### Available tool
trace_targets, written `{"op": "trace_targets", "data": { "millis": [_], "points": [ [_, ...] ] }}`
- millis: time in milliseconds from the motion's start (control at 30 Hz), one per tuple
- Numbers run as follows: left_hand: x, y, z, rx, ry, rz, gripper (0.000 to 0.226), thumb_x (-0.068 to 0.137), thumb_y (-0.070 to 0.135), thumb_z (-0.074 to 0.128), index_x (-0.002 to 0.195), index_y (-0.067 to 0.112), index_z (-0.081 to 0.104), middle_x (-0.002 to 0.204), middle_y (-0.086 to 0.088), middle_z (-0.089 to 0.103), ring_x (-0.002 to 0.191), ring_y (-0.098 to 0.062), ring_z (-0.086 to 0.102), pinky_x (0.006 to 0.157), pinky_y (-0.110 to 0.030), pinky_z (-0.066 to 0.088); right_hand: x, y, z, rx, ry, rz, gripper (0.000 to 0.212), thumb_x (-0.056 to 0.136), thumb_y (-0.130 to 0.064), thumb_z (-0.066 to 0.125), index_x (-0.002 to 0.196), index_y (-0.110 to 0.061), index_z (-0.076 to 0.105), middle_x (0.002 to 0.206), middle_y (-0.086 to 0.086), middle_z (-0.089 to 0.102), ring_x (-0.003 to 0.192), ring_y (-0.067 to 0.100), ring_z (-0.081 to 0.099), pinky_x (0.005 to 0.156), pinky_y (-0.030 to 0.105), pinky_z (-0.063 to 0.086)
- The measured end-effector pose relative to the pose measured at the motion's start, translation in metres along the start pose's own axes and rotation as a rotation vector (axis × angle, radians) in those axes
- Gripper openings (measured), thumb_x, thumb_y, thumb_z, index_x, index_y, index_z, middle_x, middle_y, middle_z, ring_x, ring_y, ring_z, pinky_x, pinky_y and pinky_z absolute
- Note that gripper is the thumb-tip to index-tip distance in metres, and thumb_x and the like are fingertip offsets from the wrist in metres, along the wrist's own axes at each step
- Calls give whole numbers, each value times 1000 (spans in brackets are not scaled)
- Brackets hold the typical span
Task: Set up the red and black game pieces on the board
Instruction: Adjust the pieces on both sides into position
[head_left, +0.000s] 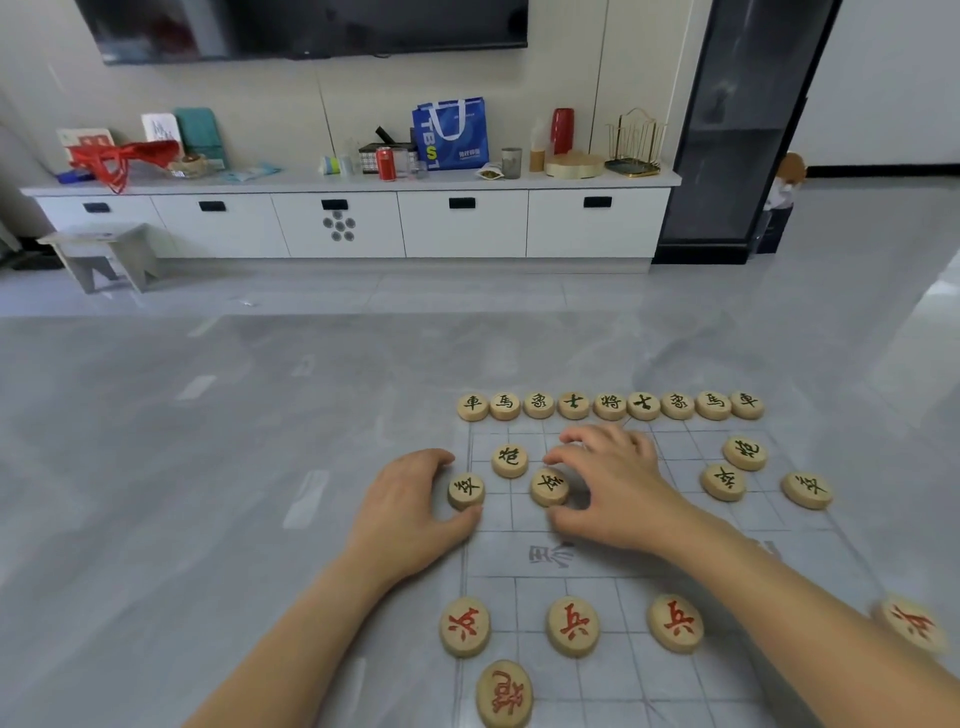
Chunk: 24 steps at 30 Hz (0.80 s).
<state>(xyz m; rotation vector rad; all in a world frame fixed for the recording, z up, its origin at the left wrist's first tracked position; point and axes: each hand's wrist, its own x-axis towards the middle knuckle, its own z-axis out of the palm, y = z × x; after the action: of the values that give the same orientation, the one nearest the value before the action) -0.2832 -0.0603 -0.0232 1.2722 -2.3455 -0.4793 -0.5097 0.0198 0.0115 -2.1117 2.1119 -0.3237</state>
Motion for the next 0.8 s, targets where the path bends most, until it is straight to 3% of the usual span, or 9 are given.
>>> {"op": "trace_targets", "data": {
  "millis": [167,300,400,567,667,800],
  "points": [
    [-1,1,-1,-6,10,5,64,73,59,62,126,25,49,122,10,56,114,-9,50,95,-22,37,1,-2,0,-12,7,42,56,71,-55,59,123,-34,47,137,-11,34,130,13,22,107,38,12],
    [0,1,-1,-15,18,-8,58,73,58,66,118,24,52,112,10,57,106,-9,52,92,-24,40,2,-5,2,-47,53,90,58,71,-69,55,115,-33,50,131,-13,39,126,13,27,101,36,16],
    [1,1,0,17,16,2,55,73,58,67,114,24,53,110,10,56,103,-9,52,90,-25,42,3,-6,4,-57,60,100,51,73,-70,54,109,-34,54,129,-12,42,124,13,30,100,36,16],
    [4,-3,1,28,-2,30,45,75,61,60,104,28,52,100,15,53,96,-8,51,85,-24,39,3,-3,4,-3,15,93,52,75,-62,58,120,-38,51,134,-13,39,126,13,28,103,38,15],
    [4,-4,0,25,-4,42,46,70,68,48,98,31,50,96,14,54,91,-8,51,83,-26,40,4,-2,3,-10,16,119,62,70,-69,58,121,-35,49,133,-13,39,126,13,29,102,37,18],
    [5,-5,0,27,-8,57,38,73,63,51,96,34,52,96,16,55,91,-6,50,83,-26,39,4,1,4,11,31,115,45,72,-65,59,107,-37,55,130,-13,41,125,13,29,102,37,17]
  ]
}}
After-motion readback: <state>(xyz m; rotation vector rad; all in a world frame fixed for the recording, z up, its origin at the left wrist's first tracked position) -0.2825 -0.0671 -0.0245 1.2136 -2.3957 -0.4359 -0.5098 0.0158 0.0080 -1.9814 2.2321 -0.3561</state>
